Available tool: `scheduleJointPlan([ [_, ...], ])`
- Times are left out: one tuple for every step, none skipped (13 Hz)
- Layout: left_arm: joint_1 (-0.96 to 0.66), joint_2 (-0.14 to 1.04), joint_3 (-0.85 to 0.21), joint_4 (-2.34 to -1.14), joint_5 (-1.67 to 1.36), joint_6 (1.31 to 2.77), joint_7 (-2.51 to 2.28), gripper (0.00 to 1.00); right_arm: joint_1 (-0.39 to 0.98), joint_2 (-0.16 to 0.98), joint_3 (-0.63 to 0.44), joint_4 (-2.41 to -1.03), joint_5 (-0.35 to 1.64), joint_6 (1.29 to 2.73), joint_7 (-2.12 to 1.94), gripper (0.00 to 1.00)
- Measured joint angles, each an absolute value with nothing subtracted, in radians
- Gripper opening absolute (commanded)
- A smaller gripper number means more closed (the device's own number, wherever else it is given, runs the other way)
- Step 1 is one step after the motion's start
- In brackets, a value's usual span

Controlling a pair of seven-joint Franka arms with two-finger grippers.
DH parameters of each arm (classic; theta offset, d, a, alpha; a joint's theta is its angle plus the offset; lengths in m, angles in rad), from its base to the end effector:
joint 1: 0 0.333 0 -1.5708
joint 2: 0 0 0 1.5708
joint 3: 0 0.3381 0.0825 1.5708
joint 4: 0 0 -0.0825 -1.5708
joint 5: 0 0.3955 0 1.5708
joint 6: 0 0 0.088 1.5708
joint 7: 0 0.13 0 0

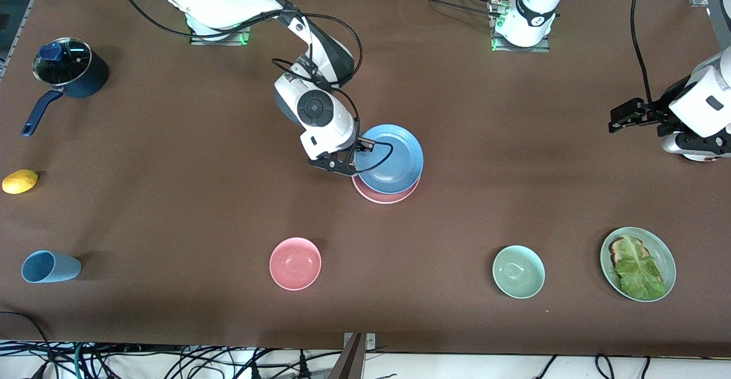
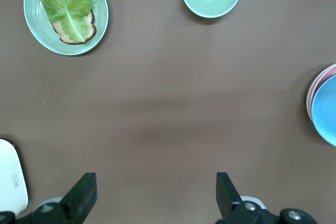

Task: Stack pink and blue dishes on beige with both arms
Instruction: 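Grip the blue plate rim and slide it onto the pink plate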

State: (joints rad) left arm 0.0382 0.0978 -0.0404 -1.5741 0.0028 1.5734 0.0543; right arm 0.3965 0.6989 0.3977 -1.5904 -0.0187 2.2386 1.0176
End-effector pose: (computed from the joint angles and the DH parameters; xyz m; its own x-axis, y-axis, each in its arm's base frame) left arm 0.5917 0.0001 0.5656 0.9936 -0.0567 -0.0981 -0.0563 -0.9984 0.0065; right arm 0.5306 0.4850 0.2376 0.9396 -0.2748 -0.2041 -0.3021 -0.9461 -0.1168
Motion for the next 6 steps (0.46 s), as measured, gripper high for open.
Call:
scheduleJointPlan([
  [0.038,0.098,-0.04,-1.574,0.003,1.573,0.054,1.0,0.394,0.699,0.397,-1.592,-0.019,2.239,1.018,0.0],
  [0.038,0.098,-0.04,-1.574,0.003,1.573,0.054,1.0,0.391,0.699,0.395,-1.592,-0.019,2.239,1.018,0.0],
  [0.038,0.098,-0.04,-1.574,0.003,1.573,0.054,1.0,0.388,0.7,0.395,-1.594,-0.019,2.24,1.018,0.0],
  [0.038,0.098,-0.04,-1.574,0.003,1.573,0.054,1.0,0.387,0.701,0.395,-1.595,-0.019,2.242,1.018,0.0],
  [0.038,0.098,-0.04,-1.574,0.003,1.573,0.054,1.0,0.387,0.704,0.395,-1.595,-0.019,2.247,1.018,0.0],
  [0.038,0.098,-0.04,-1.574,0.003,1.573,0.054,1.0,0.387,0.708,0.395,-1.595,-0.019,2.255,1.018,0.0],
])
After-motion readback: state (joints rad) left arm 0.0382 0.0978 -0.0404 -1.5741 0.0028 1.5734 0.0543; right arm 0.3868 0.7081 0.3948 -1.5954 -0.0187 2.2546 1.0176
